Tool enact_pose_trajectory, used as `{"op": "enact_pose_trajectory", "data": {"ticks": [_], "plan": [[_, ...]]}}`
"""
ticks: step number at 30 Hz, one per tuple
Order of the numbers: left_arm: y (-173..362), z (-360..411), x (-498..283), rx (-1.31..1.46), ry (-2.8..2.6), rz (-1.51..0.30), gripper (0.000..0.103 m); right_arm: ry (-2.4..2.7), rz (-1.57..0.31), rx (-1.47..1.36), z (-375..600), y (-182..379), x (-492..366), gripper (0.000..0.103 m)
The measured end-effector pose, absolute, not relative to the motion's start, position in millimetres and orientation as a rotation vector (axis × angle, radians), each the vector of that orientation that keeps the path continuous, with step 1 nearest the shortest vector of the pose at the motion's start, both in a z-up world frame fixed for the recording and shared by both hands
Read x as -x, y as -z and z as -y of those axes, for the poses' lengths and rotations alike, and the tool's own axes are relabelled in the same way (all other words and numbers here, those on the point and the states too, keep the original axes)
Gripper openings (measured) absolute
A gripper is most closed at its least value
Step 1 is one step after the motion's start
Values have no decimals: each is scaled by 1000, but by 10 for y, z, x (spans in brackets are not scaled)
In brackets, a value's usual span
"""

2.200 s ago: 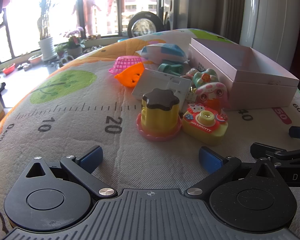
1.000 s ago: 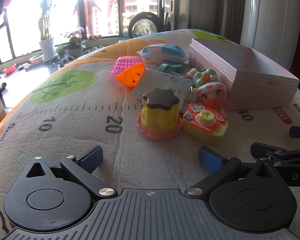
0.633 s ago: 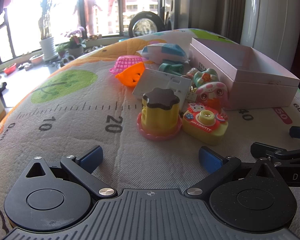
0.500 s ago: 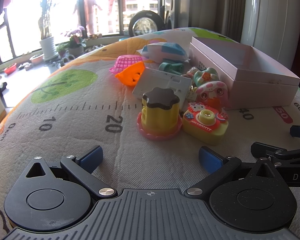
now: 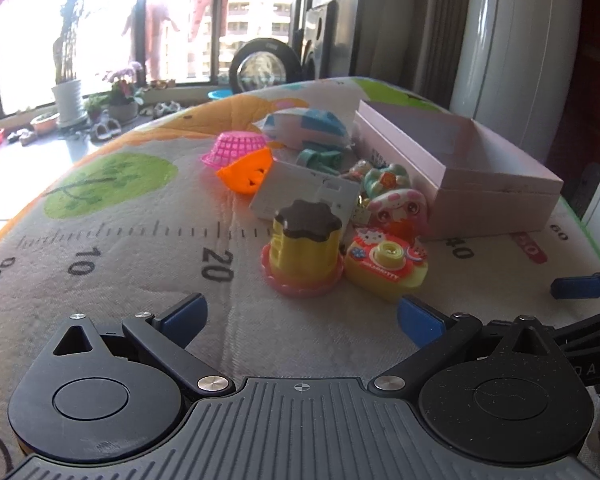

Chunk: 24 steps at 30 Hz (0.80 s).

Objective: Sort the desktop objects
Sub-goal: 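Grasp the yellow Hello Kitty toy with the right tool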

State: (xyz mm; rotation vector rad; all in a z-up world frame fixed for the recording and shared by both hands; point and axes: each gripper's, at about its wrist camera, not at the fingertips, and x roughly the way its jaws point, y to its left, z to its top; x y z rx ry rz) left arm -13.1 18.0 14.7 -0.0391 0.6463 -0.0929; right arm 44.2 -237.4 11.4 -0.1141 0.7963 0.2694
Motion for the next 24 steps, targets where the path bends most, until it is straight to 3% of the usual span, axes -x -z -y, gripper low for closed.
{"op": "enact_pose_trajectory", "data": {"ticks": [6,8,11,13,14,21,23,24], "plan": [[-376,-470,-7,53,3,-620,103,-469,-718,244,1897,-302,-512,101],[-426,-536,-61,64,-1,-620,103,-524,-700,279,1684,-285,-585,84],[-448,-600,-135,88,22,-630,103,-535,-667,316,1462,-213,-691,74],[-434,-581,-155,82,52,-635,103,-535,-672,311,1435,-198,-724,48],[-417,-560,-162,73,65,-639,103,-545,-681,294,1467,-210,-718,47],[-220,-246,-250,-20,171,-697,103,-538,-747,268,2085,-355,-495,49],[-194,-172,-273,-28,196,-701,103,-512,-717,232,2308,-482,-449,68],[-185,-139,-277,-33,206,-700,103,-483,-678,207,2432,-584,-437,73]]}}
